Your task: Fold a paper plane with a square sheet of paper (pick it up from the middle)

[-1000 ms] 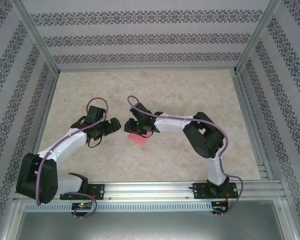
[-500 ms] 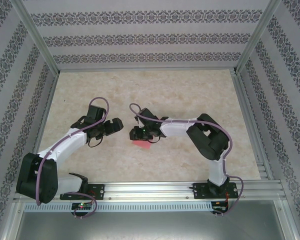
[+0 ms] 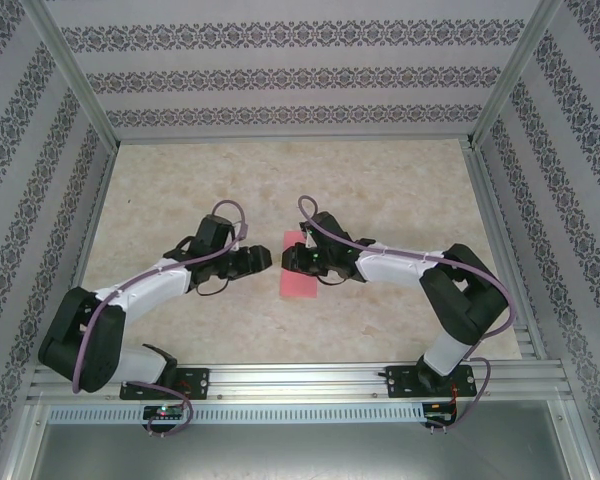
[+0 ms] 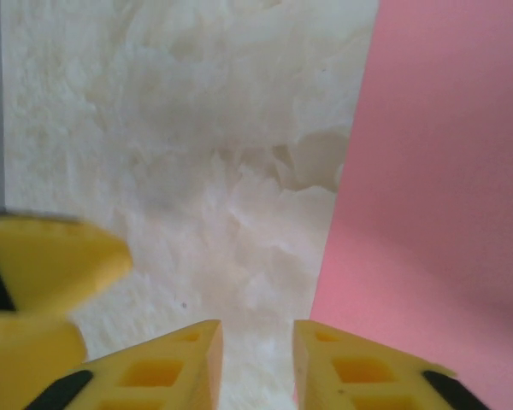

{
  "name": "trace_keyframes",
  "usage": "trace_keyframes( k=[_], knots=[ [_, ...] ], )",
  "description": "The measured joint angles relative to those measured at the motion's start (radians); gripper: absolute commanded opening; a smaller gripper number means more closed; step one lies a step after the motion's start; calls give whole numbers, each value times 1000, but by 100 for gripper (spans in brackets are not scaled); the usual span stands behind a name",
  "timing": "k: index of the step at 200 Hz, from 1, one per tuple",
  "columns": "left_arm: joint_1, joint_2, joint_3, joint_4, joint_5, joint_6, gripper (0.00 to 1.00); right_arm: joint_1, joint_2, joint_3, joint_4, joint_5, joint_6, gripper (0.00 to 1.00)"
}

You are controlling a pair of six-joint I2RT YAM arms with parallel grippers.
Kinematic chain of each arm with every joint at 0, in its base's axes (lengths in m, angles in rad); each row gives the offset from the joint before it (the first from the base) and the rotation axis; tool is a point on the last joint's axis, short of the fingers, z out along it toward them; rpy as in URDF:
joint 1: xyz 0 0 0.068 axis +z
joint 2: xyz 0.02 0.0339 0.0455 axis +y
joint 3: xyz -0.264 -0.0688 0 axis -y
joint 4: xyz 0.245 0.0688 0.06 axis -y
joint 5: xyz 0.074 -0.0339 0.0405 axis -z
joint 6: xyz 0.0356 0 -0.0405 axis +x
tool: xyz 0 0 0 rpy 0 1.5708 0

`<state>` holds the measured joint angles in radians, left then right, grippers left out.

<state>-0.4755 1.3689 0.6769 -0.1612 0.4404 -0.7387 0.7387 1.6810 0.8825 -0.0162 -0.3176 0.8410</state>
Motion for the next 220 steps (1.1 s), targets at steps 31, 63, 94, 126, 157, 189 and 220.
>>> trace_keyframes(
  k=[31, 63, 94, 126, 157, 189, 220],
  knots=[
    [-108, 52, -3, 85, 16, -56, 28, -2, 12, -37, 53, 33, 90, 9],
    [-163, 137, -3, 145, 19, -104, 16, -8, 55, -40, 94, 36, 139, 5],
    [-177, 208, -3, 164, 15, -132, 10, -8, 82, -40, 100, 35, 156, 3],
    [-182, 249, -2, 165, -6, -135, 7, -8, 112, -40, 100, 18, 155, 2],
    [-182, 264, -2, 151, -42, -134, 5, -9, 142, -39, 102, -8, 145, 3],
    [-182, 267, 13, 118, -70, -134, 4, -20, 145, -33, 92, -17, 107, 3],
    [-182, 291, 38, 111, -81, -132, 4, -54, 145, -27, 69, -30, 61, 3]
  ],
)
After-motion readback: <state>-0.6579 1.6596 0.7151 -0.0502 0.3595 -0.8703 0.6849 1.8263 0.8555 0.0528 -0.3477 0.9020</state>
